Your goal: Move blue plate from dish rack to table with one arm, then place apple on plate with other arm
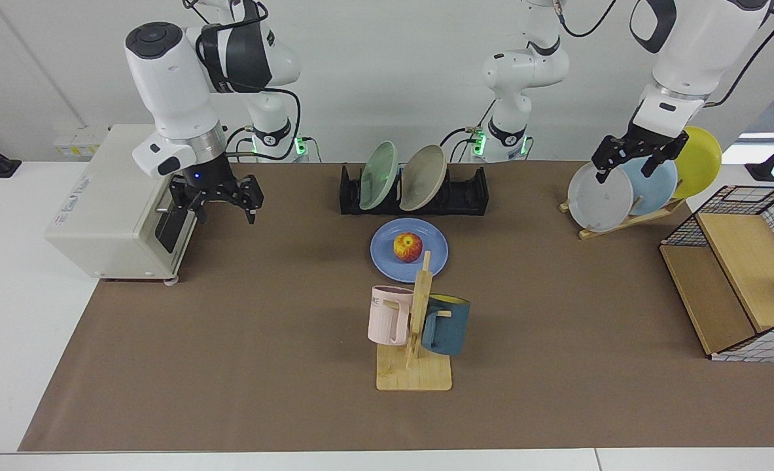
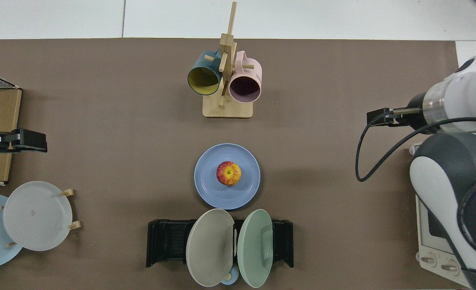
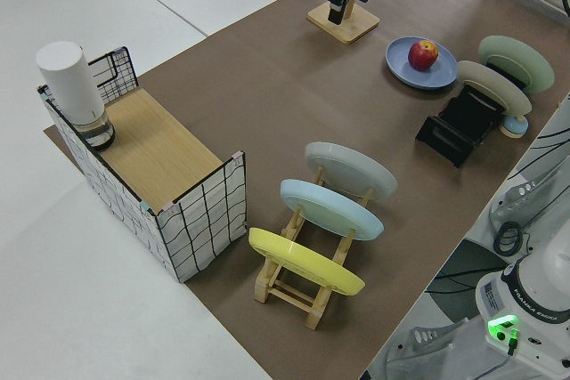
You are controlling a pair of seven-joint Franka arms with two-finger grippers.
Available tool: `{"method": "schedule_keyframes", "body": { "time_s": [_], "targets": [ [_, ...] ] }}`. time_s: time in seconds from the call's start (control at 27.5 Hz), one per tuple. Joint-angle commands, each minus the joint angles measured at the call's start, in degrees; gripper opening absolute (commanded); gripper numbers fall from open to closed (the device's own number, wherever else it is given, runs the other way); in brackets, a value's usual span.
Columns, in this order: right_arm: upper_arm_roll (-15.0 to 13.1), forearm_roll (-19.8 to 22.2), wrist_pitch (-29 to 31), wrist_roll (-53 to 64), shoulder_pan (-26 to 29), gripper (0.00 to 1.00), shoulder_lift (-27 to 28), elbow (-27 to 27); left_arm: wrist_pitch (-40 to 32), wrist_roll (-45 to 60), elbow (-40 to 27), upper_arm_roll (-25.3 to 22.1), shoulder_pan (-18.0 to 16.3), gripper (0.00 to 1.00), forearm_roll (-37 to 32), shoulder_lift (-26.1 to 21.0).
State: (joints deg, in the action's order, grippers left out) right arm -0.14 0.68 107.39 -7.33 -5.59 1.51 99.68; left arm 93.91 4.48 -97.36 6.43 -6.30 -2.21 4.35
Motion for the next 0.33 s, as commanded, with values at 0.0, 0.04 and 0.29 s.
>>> {"method": "schedule_keyframes", "body": {
  "time_s": [0.0,0.04,0.29],
  "targets": [
    [1.1,-2.2,-0.5,0.9,1.5,1.00,-1.1,1.2,-0.1,-1.1,-2.0,-0.3,0.0,1.00,0.6,1.5],
    [1.1,-2.3,-0.7,0.9,1.7,1.00,-1.1,1.2,-0.1,-1.1,-2.0,-0.4,0.0,1.00,0.6,1.4],
    [1.0,-3.4,-0.8,-1.0,1.9,1.00,-1.1,1.4,0.2,-1.1,-1.9,-0.4,-0.1,1.00,0.3,1.4]
  ]
}}
